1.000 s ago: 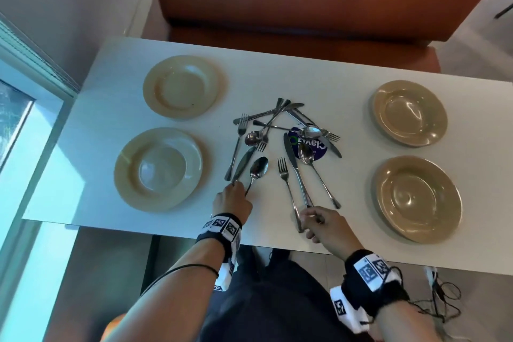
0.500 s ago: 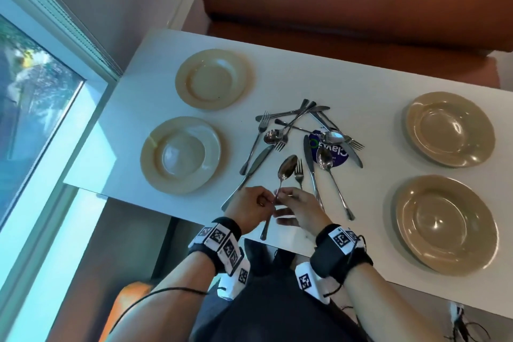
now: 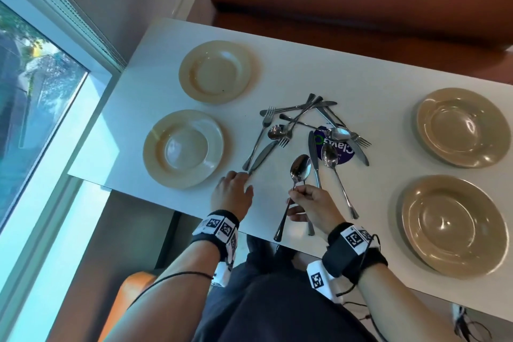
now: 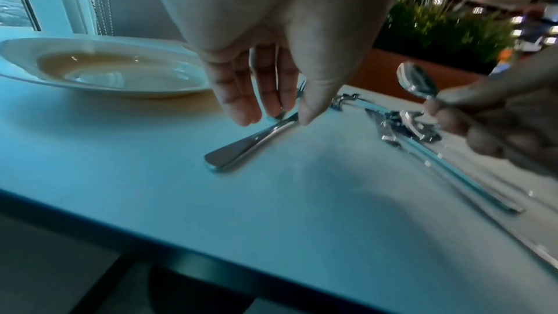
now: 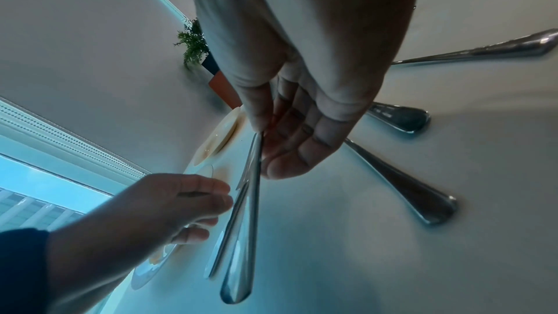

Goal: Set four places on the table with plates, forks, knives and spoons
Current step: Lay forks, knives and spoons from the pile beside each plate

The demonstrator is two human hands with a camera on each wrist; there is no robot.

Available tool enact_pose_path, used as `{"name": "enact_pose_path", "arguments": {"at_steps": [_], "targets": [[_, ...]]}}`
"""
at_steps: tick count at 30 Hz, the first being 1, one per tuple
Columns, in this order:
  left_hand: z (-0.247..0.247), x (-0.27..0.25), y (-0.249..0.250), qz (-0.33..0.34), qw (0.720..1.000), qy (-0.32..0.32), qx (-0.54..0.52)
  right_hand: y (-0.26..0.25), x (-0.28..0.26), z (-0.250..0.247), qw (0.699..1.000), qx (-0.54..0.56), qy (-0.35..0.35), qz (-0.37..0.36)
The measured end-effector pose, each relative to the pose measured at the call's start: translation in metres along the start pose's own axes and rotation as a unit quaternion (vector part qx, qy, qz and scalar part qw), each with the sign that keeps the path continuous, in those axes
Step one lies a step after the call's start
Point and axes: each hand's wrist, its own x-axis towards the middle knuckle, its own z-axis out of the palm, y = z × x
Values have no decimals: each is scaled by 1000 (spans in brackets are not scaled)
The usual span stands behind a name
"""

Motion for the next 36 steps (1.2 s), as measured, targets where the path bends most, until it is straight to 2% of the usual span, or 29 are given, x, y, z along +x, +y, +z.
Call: {"name": "enact_pose_path", "arguments": {"at_steps": [5, 17, 26, 36], "targets": [[6, 3, -5, -15, 995, -37, 94, 7, 0, -5, 1000, 7, 3, 8], [6, 8, -9, -28, 992, -78, 100, 9, 2, -8, 1000, -1, -3, 27], [-11, 7, -24, -113, 993, -35, 23, 4, 12, 8, 998, -51, -16, 43], [-1, 19, -18, -119, 993, -3, 22, -2, 23, 25, 993, -94, -36, 65]]}}
